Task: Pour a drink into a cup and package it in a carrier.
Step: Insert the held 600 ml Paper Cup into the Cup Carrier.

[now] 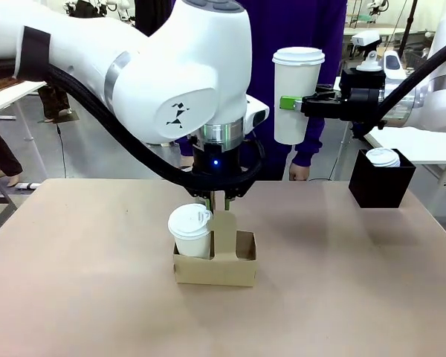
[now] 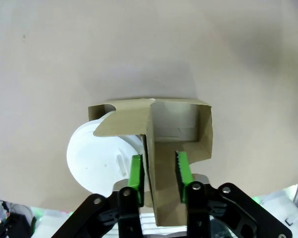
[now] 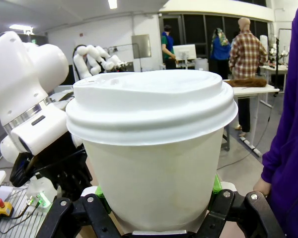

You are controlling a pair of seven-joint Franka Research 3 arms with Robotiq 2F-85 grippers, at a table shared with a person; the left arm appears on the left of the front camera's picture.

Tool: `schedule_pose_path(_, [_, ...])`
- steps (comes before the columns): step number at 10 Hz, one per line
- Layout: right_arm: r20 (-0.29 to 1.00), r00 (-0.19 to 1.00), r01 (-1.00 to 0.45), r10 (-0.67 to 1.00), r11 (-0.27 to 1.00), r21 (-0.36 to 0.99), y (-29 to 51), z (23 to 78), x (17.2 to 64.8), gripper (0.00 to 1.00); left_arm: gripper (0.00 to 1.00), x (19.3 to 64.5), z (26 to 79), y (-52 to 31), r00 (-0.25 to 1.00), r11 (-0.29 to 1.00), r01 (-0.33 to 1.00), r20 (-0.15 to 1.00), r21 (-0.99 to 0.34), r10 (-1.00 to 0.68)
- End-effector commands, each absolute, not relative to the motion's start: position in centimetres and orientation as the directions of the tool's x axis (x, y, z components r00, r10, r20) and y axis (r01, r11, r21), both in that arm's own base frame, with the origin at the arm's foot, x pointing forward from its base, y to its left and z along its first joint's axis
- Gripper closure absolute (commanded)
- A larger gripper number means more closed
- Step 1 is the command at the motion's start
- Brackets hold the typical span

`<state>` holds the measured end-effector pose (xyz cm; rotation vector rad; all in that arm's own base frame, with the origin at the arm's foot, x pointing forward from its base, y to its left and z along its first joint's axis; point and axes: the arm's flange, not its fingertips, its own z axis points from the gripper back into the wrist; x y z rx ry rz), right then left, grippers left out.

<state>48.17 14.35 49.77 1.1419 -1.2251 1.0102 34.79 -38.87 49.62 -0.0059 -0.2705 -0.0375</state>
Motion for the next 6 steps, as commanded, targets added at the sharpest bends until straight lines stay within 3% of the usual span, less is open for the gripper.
schedule_pose_path(1, [0.995, 0.093, -0.982, -0.024, 0.164, 0.096, 14.4, 49.8, 48.2, 0.19, 0.0, 35.0, 51.5, -36.6, 0.972, 0.994, 0.09, 0.224, -0.064, -0.074])
schedule_pose_path(3, [0.988, 0.151, -0.983, 0.044, 0.116, 0.145, 12.6, 48.7, 49.3, 0.19, 0.06, 36.4, 54.0, -34.2, 0.977, 0.975, 0.165, 0.162, -0.151, -0.14])
schedule_pose_path(4, [0.984, 0.166, -0.985, 0.061, 0.048, 0.163, 12.2, 47.8, 49.4, 0.19, 0.0, 37.4, 55.8, -32.3, 0.971, 0.955, 0.21, 0.163, -0.211, -0.178])
schedule_pose_path(6, [0.985, 0.162, -0.984, 0.051, -0.065, 0.165, 12.0, 46.0, 48.9, 0.19, 0.0, 39.3, 57.6, -28.4, 0.92, 0.877, 0.388, 0.177, -0.281, -0.35])
